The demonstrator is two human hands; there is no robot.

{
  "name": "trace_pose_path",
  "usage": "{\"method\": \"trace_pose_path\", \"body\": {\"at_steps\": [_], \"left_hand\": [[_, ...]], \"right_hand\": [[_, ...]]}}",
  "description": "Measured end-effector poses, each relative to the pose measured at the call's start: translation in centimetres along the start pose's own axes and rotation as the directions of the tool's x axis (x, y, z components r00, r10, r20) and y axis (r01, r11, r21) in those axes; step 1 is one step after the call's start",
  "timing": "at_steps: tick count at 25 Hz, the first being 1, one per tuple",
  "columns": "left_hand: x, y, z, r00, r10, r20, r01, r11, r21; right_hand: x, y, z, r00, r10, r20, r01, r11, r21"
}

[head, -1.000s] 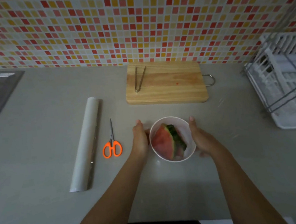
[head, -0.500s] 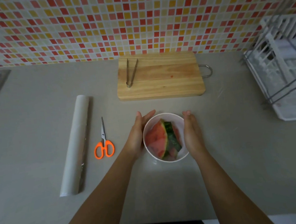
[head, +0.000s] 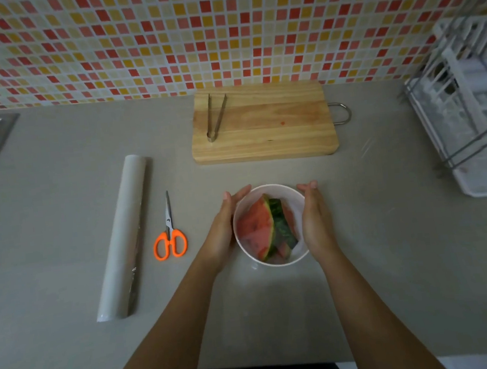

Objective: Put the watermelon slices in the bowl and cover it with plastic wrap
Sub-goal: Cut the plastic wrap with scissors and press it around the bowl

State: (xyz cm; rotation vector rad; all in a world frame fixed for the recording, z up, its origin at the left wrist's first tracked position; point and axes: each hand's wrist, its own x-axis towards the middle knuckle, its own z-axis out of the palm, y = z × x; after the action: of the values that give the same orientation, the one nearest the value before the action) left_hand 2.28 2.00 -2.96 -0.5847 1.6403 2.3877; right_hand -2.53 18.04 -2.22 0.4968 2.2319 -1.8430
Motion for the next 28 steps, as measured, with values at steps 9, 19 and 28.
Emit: {"method": "trace_pose_path", "body": {"at_steps": [9, 19, 28], "left_hand": [[2.0, 2.3, 0.6, 0.995, -0.019, 0.096, 0.009, 0.995, 0.102], [1.7, 2.3, 0.7, 0.999, -0.039, 0.023, 0.038, 0.998, 0.040], [0.7, 1.9, 0.6, 0.998, 0.065, 0.015, -0.066, 0.993, 0.093]], "right_hand": [[0.0, -0.3, -0.4, 0.999, -0.002, 0.033, 0.003, 1.000, -0.012], [0.1, -0.2, -0.1, 1.000, -0.006, 0.020, 0.007, 0.999, -0.037], [0.2, -0.2, -0.1, 1.000, -0.014, 0.019, 0.015, 0.999, -0.048]]}}
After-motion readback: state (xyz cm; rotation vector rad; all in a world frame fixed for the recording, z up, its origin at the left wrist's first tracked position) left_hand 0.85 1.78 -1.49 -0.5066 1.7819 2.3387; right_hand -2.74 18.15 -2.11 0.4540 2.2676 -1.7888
